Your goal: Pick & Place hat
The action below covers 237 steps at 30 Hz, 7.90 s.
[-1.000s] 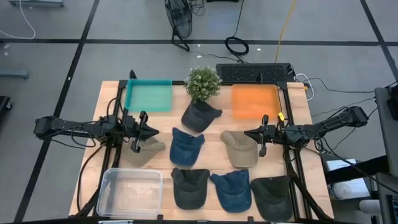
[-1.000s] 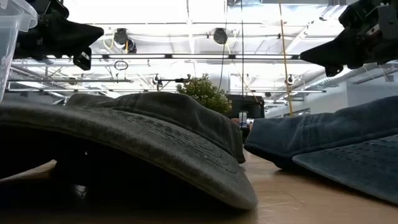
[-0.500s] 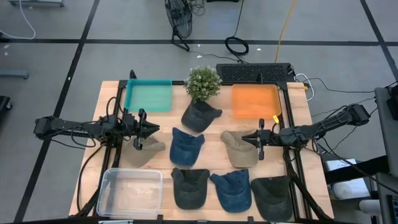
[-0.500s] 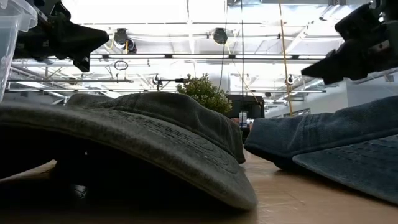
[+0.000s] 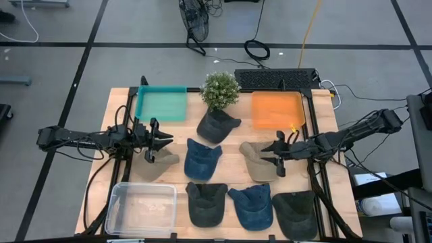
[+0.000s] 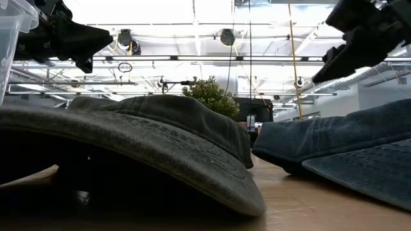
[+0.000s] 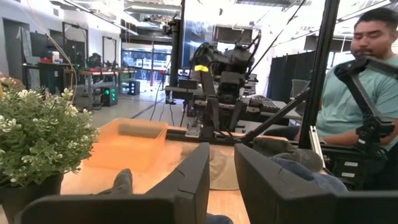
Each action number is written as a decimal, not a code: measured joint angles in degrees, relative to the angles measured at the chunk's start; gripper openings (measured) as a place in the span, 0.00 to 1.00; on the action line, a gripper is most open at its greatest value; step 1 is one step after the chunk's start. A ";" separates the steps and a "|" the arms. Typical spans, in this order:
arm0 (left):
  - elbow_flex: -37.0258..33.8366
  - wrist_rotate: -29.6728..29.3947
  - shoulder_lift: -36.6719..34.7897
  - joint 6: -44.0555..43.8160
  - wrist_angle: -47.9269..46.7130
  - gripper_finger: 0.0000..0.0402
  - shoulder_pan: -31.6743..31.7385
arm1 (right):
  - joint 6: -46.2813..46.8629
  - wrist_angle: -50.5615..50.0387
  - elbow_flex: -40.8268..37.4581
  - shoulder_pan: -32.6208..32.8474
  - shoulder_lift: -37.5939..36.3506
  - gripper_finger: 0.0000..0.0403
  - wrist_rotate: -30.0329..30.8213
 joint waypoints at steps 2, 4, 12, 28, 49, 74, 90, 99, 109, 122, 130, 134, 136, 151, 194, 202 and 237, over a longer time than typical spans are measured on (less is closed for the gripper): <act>0.00 0.02 0.00 -0.04 -0.01 0.22 0.00 | 1.93 -5.88 2.86 -0.09 3.55 0.35 -0.72; 0.00 0.04 0.00 -0.06 -0.06 0.22 -0.02 | 3.17 -7.65 4.05 -0.09 7.03 0.36 -0.76; -0.02 0.68 0.00 -1.11 -2.81 0.22 -0.89 | 3.94 -8.10 4.10 -0.15 13.75 0.46 -0.70; -0.02 0.42 0.00 -0.99 -4.56 0.22 -1.14 | 8.41 -6.09 0.30 -3.19 14.75 0.55 -7.84; -0.02 0.31 0.00 -1.16 -4.52 0.22 -1.09 | 4.01 -1.14 -3.31 -4.20 11.77 0.02 -12.53; -0.02 -0.15 0.00 -1.07 -3.93 0.22 -1.09 | -26.37 -21.59 17.70 -12.10 4.48 0.00 9.69; -0.02 -0.11 -0.02 0.40 -4.95 0.22 -1.09 | -55.60 -18.48 17.96 -40.71 4.50 0.00 3.23; -0.02 -1.72 -0.02 1.46 -8.36 0.22 -1.14 | -64.00 -18.28 16.09 -53.16 4.52 0.00 -9.01; -0.02 -5.55 -0.02 1.54 -9.04 0.22 -1.09 | -65.28 -18.16 13.46 -63.69 4.83 0.00 -17.22; -0.02 -6.05 -0.02 1.54 -8.71 0.22 -1.09 | -68.82 -9.64 5.69 -66.51 4.83 0.02 -18.89; -0.02 -7.52 -0.02 1.54 -8.69 0.22 -1.09 | -67.68 -6.69 2.79 -66.51 4.83 0.02 -18.55; -0.02 -7.50 -0.02 1.54 -8.71 0.22 -1.09 | -67.56 -6.07 2.79 -66.51 4.83 0.05 -18.41; -0.02 -7.52 -0.02 1.54 -8.71 0.22 -1.09 | -67.58 -5.29 2.79 -66.51 4.83 0.10 -18.35; -0.02 -7.02 -0.02 0.66 -9.06 0.22 -1.10 | -51.35 5.86 2.79 -66.36 3.97 0.33 -12.41; 0.00 -6.97 0.00 -2.48 -9.64 0.22 -1.18 | -6.83 29.08 2.87 -67.25 34.21 0.19 -18.35; 0.00 -6.97 0.00 -2.30 -9.59 0.22 -1.18 | -7.39 25.23 2.87 -67.25 34.20 0.19 -18.65; 0.00 -6.80 -0.02 -5.50 -8.60 0.22 -1.25 | -1.31 -15.28 2.81 -48.58 5.90 0.17 -29.37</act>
